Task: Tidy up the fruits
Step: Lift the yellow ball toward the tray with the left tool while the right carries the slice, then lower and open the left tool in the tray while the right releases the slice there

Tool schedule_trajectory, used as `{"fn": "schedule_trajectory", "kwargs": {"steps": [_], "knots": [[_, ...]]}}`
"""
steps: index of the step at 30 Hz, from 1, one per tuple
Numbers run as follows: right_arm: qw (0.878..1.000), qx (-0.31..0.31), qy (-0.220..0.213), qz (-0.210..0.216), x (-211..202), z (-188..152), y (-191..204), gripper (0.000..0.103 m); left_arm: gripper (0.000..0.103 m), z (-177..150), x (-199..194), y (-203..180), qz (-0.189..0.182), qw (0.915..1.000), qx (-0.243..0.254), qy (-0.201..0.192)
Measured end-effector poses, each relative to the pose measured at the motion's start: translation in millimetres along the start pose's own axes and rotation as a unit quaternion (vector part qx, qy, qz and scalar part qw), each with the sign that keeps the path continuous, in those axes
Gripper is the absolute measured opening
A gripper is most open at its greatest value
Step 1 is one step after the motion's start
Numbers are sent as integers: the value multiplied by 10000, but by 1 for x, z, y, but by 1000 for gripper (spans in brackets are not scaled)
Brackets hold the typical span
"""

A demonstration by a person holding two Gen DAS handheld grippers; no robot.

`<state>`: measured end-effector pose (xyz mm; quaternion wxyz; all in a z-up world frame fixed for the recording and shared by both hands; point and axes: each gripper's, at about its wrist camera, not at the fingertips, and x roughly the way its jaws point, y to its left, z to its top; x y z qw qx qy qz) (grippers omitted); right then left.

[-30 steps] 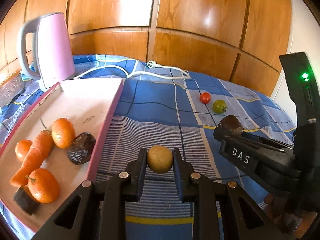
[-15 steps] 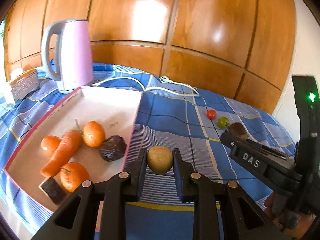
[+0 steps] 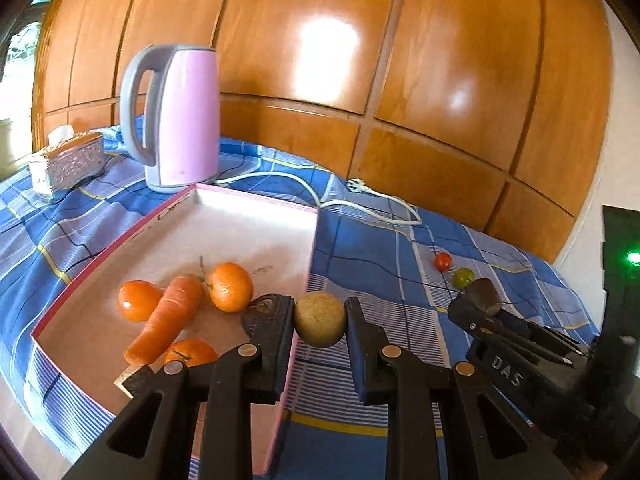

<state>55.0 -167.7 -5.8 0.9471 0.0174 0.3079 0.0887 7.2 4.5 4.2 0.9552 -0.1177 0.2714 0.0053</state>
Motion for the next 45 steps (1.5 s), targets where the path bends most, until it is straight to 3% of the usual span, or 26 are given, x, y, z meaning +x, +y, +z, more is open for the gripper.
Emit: {"fn": "schedule_trajectory", "kwargs": {"steps": [12,29,36,45], "knots": [[9982,-538,-58,251,-3,-3,24,35,25,1,7,36,395,9985,-362,127],[9946,-922,60,481,4,-10,46,35,25,26,14,86,426,9931,-1048,305],[9909,-982,1,924,4,-6,74,35,25,30,22,119,601,9866,-1463,403],[9830,-939,-69,1575,8,3,110,35,25,27,26,121,838,9853,-1435,405]]}}
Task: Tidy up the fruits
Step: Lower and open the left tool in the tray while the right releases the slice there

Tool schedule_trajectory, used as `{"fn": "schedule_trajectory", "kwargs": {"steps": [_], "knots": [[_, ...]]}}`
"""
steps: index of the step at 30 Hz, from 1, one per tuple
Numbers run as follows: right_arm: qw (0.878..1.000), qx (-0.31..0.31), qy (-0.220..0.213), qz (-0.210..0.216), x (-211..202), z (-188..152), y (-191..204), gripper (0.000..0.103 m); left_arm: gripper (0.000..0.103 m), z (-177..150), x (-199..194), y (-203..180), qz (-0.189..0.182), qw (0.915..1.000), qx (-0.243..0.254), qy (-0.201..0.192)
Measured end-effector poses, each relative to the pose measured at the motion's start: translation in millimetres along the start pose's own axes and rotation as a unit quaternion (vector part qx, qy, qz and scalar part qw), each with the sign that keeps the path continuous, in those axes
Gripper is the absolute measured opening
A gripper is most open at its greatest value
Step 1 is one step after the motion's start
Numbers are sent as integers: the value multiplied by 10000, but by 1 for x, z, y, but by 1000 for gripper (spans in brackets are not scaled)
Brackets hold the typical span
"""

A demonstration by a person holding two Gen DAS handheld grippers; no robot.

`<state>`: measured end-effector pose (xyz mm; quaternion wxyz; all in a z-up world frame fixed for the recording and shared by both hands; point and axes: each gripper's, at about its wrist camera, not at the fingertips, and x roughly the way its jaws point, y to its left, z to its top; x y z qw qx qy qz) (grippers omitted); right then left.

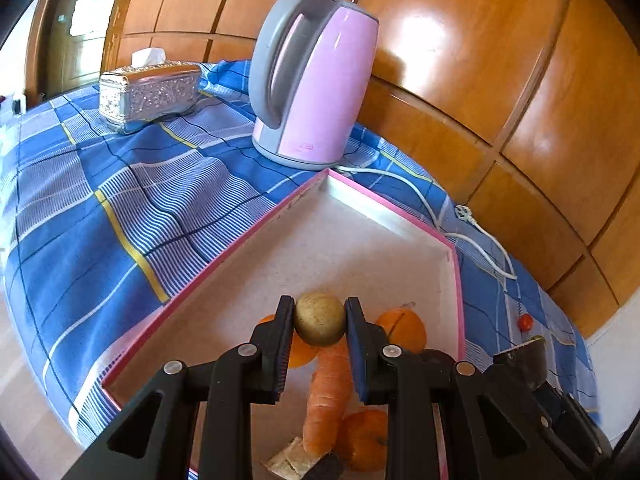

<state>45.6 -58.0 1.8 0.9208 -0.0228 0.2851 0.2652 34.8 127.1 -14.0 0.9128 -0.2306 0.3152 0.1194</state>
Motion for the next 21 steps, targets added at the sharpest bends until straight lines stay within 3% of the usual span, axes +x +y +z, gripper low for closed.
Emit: {"fn": "schedule_trajectory", "kwargs": {"steps": [13,17,20,21], "knots": [[9965,-563,406,469,31,6,26,36,25,2,4,-4,-64,9998,164,77],[9957,-662,510,402,40,8,30,36,35,3,5,-1,-34,10000,72,55],[9952,-694,541,429,42,10,33,40,56,4,4,3,6,10000,-33,14],[9950,-734,541,408,43,10,35,41,56,4,3,5,-5,10000,-86,2]]}}
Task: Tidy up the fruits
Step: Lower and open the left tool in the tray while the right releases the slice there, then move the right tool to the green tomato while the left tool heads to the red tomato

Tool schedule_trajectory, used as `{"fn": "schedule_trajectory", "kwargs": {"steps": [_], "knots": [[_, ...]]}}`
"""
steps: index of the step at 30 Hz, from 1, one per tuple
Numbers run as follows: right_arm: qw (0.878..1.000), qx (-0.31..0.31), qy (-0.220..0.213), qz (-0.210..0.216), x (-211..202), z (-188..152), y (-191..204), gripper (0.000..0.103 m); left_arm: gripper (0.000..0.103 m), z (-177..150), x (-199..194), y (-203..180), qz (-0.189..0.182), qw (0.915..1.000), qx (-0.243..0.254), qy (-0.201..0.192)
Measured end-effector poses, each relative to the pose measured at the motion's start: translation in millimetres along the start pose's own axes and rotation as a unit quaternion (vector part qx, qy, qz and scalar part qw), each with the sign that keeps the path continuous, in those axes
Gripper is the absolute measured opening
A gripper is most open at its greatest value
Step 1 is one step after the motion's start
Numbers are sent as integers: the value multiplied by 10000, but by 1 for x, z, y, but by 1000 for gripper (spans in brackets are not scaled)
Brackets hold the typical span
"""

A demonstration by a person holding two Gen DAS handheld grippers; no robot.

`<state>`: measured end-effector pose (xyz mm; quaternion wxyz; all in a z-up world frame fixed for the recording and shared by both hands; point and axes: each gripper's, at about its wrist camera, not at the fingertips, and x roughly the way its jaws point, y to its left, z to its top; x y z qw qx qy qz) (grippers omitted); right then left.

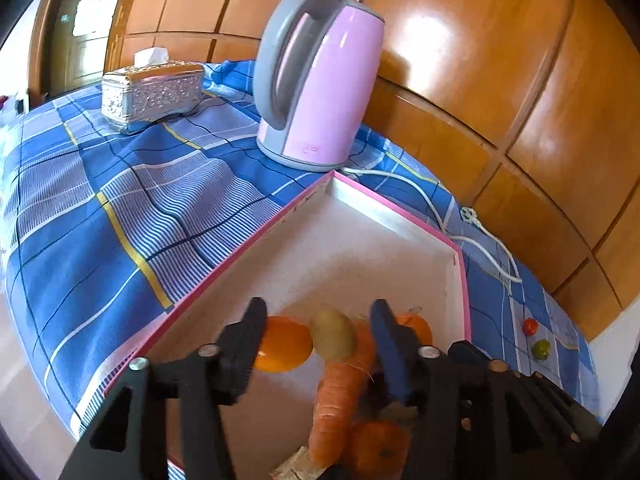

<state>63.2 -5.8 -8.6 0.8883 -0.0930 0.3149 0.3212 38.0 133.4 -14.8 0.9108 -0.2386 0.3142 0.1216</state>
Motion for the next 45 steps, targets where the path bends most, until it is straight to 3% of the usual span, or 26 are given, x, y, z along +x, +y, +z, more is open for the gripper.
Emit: {"fn": "schedule_trajectory", "kwargs": {"steps": [14,24,45], "knots": [[9994,24,-23,-342,-8,-2,-1,41,61,-4,-5,0,101,9999,-24,-7],[9984,119,-163,-532,-30,-9,-3,40,61,-8,-20,-7,81,9995,56,-284],[9916,508,-379,-1130,-72,-32,-40,45,80,-31,-36,-67,-273,9916,1188,-443]]}}
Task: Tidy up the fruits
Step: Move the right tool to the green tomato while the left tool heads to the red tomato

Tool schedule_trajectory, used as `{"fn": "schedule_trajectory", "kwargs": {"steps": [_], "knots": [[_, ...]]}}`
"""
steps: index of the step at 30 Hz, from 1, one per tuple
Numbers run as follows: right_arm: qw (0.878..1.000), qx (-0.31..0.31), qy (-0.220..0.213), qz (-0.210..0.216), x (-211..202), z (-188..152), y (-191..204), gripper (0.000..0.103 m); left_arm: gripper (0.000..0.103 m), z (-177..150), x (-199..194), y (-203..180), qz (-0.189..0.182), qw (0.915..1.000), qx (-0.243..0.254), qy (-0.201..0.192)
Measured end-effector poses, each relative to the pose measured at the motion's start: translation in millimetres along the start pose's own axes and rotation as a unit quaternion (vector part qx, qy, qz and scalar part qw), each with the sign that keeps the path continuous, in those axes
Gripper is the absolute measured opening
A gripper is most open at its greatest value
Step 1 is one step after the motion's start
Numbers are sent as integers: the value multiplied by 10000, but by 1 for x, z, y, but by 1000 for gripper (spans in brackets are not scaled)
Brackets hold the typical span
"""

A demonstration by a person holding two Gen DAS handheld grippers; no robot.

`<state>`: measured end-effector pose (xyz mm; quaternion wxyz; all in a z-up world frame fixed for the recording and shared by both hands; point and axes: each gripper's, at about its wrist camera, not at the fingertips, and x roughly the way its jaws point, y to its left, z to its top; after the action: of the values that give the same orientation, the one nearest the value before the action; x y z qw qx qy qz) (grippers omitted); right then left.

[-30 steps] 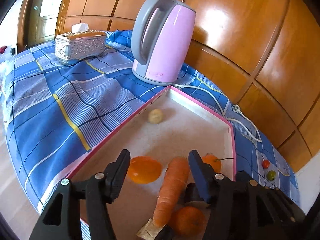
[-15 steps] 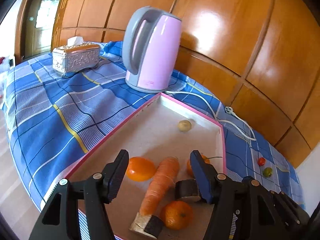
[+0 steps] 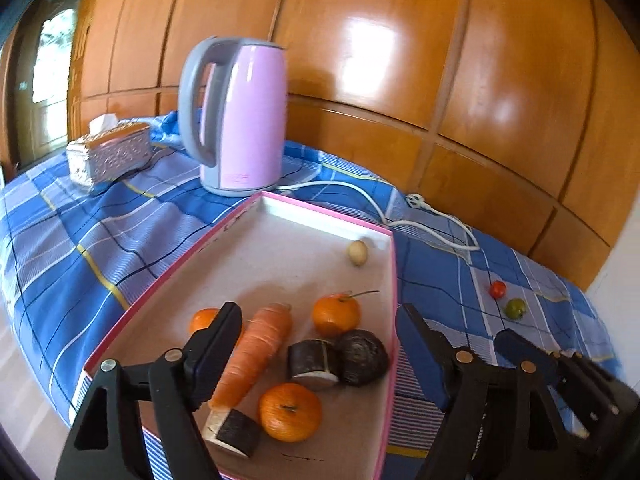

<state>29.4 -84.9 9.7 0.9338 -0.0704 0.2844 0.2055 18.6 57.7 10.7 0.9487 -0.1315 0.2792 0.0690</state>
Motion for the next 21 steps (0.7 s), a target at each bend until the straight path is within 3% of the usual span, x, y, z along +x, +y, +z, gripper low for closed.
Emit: {"fn": "schedule_trajectory", "kwargs": {"steps": [8,15,21], "knots": [[9992,284,14,-269,-5,-6,-29,45,80,-4,3,-10,-16,9999,70,109],[9978,361,35,-559,-7,-12,-48,45,80,-10,2,-31,-101,9989,454,105],[9926,967,154,-719,-3,-17,-76,45,80,-13,4,-42,-138,9979,614,147]]}}
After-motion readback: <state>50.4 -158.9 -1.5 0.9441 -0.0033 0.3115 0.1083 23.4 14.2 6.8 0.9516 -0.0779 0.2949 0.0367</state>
